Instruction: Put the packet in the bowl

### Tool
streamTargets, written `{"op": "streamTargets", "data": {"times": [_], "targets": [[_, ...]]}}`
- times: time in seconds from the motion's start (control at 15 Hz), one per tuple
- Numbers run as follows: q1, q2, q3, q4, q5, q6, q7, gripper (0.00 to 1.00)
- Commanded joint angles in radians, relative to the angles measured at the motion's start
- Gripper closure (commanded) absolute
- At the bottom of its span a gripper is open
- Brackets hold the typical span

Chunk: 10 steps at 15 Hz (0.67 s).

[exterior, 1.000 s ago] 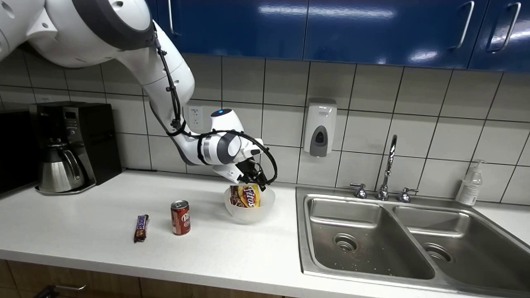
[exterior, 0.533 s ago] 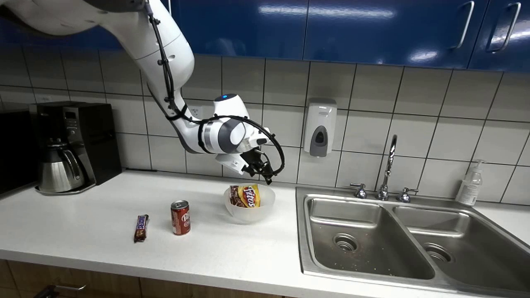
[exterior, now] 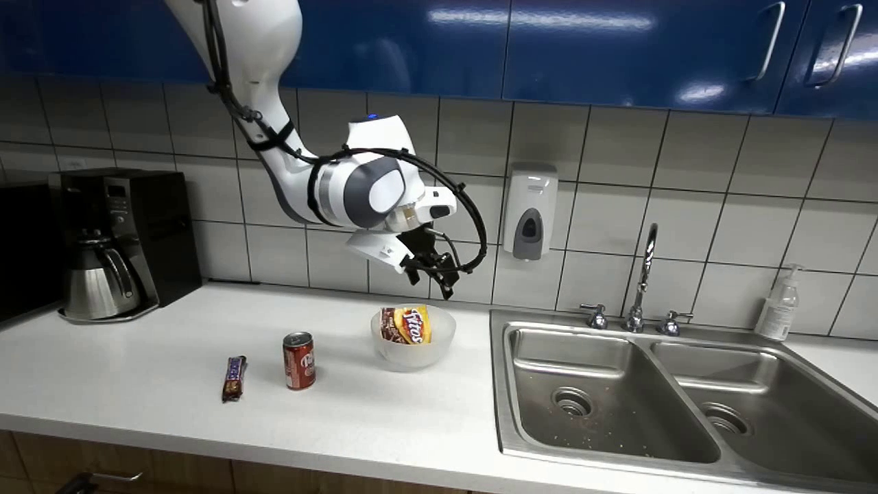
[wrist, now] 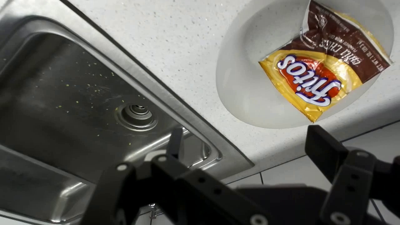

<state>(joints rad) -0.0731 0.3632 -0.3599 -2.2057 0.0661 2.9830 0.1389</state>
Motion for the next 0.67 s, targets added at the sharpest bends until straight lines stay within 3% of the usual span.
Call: {"op": "streamTargets", "data": {"times": [0.0,0.2,0.27,0.47,0.53,0.6], "targets": [[-0.041,-0.200,0.015,-0.170,-0.053,-0.054,-0.060,0.00],[-0.056,-0.321,0.003,-0.263,-0.111,-0.097,-0.067,0.00],[-0.026,-0.365,-0.035,-0.294,-0.132,-0.117,-0.063,0.00],[-0.037,-0.505,-0.060,-0.380,-0.290,-0.194,-0.004,0.00],[-0.090,-0.369,0.011,-0.298,-0.199,-0.126,-0.039,0.00],[-0.099,-0.399,0.014,-0.318,-0.206,-0.134,-0.041,0.00]]}}
